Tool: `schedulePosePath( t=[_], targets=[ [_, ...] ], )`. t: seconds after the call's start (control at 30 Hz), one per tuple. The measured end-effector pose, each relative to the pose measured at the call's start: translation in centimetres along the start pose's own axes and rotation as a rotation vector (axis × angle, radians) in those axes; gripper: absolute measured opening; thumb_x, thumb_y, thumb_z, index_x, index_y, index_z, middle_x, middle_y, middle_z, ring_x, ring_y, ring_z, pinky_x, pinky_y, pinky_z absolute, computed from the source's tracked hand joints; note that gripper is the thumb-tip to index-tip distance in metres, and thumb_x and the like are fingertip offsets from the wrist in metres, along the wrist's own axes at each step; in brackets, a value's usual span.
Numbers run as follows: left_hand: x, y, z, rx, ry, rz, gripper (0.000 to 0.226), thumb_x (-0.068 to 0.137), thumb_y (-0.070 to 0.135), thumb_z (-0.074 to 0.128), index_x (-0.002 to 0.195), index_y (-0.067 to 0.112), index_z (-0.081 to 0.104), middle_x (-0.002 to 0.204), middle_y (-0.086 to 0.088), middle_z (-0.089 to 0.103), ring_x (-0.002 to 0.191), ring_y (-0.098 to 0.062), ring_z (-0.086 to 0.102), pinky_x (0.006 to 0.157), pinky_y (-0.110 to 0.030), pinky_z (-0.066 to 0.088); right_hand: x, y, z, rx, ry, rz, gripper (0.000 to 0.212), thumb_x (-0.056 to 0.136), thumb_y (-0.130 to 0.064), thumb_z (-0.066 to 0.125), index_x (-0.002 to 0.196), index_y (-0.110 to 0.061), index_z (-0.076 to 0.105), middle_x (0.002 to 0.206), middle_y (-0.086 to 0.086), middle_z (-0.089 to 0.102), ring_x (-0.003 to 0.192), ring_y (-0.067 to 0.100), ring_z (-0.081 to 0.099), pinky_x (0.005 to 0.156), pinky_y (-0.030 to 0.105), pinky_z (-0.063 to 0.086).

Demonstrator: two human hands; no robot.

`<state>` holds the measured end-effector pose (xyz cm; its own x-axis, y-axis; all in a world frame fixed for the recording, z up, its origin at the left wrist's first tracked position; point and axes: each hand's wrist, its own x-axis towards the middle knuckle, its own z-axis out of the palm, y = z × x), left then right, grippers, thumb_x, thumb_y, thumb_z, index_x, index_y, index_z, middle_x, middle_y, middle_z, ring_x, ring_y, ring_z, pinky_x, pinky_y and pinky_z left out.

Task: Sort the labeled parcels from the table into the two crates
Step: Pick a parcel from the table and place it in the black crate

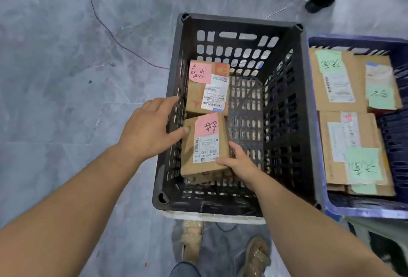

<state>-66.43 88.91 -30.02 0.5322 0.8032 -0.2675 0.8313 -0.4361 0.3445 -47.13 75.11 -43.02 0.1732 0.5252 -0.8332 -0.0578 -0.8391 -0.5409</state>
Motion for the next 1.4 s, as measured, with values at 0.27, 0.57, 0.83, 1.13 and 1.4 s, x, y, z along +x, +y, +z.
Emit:
schedulePosePath(
  t=[0.27, 0.57, 0.83, 1.13, 1.4],
  targets=[
    [0.8, 0.0, 0.5, -0.021, 0.044, 0.029, 0.075, 0.086, 0.052, 0.058, 0.148, 0.024, 0.027, 0.147, -0.002, 0.039, 0.135, -0.021, 0.033, 0.107, -0.035, 0.030, 2.4, 0.1, 1.5, -0.487, -0.056, 0.158, 0.067, 0.101, -0.026, 0.044, 0.155, -0.039, 0.006, 0.147, 0.006, 0.045, 0.103, 0.020, 0.056, 0.089, 0.034, 0.046],
    [0.0, 2.2, -0.8, -0.007, 0.028, 0.053, 0.075, 0.088, 0.052, 0.056, 0.150, 0.026, 0.023, 0.150, 0.002, 0.034, 0.137, -0.017, 0.028, 0.109, -0.034, 0.027, 0.1, -2.3, 0.0, -0.810, 0.010, 0.098, 0.058, 0.098, -0.020, 0.039, 0.151, -0.032, 0.019, 0.140, 0.010, 0.051, 0.122, 0.030, 0.052, 0.095, 0.041, 0.044],
    [-2.1, 8.2, -4.8, -0.032, -0.032, 0.130, 0.074, 0.089, 0.052, 0.054, 0.150, 0.025, 0.020, 0.152, 0.001, 0.031, 0.138, -0.019, 0.028, 0.110, -0.036, 0.026, -11.6, -7.3, -6.1, -0.924, 0.221, -0.030, 0.049, 0.103, -0.037, 0.042, 0.147, -0.019, 0.033, 0.142, 0.013, 0.041, 0.122, 0.032, 0.049, 0.095, 0.044, 0.048],
    [-5.5, 19.8, -10.1, -0.049, -0.012, 0.417, 0.068, 0.091, 0.056, 0.048, 0.148, 0.024, 0.029, 0.154, 0.003, 0.030, 0.140, -0.017, 0.026, 0.112, -0.034, 0.024, -30.4, -8.7, -12.3, -0.832, 0.723, -0.193, 0.048, 0.102, -0.036, 0.041, 0.146, -0.018, 0.037, 0.145, 0.009, 0.040, 0.129, 0.028, 0.041, 0.097, 0.036, 0.040],
    [-11.9, 30.7, -10.7, -0.123, -0.023, 0.589, 0.066, 0.092, 0.052, 0.051, 0.148, 0.025, 0.028, 0.150, 0.003, 0.034, 0.136, -0.017, 0.033, 0.105, -0.033, 0.033, -43.7, -2.1, -15.9, -0.658, 1.069, -0.230, 0.049, 0.099, -0.036, 0.048, 0.145, -0.021, 0.042, 0.136, 0.003, 0.048, 0.126, 0.022, 0.044, 0.101, 0.035, 0.040]
  ],
)
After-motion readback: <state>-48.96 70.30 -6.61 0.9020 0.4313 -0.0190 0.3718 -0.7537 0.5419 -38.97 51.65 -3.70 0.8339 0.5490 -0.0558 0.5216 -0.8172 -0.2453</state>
